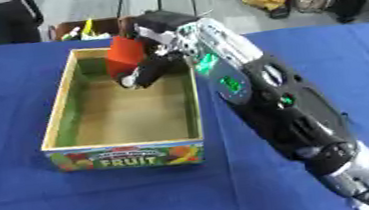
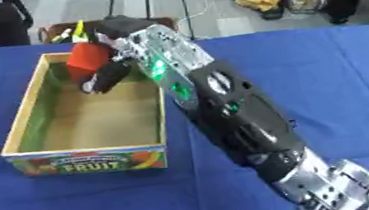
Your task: Pick up objects on the table and place them in the box.
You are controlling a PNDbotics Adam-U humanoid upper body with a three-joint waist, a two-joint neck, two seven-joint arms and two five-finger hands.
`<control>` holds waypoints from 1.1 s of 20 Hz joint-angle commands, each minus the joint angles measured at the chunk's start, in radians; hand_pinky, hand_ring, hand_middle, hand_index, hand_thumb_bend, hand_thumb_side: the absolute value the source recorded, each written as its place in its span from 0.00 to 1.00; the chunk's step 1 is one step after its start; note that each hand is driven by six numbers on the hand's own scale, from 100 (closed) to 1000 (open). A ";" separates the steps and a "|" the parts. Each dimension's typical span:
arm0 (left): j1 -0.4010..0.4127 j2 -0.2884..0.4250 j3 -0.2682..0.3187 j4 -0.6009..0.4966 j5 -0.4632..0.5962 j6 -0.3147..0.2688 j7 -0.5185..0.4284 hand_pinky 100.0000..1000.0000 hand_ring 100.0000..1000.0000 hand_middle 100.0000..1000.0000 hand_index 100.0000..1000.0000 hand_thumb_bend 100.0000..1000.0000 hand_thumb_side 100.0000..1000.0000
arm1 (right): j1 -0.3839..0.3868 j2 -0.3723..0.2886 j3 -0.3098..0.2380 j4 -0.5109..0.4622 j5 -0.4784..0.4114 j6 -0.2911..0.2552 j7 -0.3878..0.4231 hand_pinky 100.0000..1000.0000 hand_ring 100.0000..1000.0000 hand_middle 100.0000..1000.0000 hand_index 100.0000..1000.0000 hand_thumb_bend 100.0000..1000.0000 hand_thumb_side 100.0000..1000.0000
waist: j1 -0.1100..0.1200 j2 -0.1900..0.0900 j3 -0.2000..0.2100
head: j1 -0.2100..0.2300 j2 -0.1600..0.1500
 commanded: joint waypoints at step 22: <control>-0.017 0.000 0.000 -0.020 0.005 -0.001 -0.006 0.53 0.59 0.53 0.61 0.00 0.87 | -0.020 0.033 0.014 0.181 0.113 -0.131 0.114 0.36 0.52 0.38 0.48 0.00 0.39 | 0.004 -0.008 0.012 | -0.021 -0.022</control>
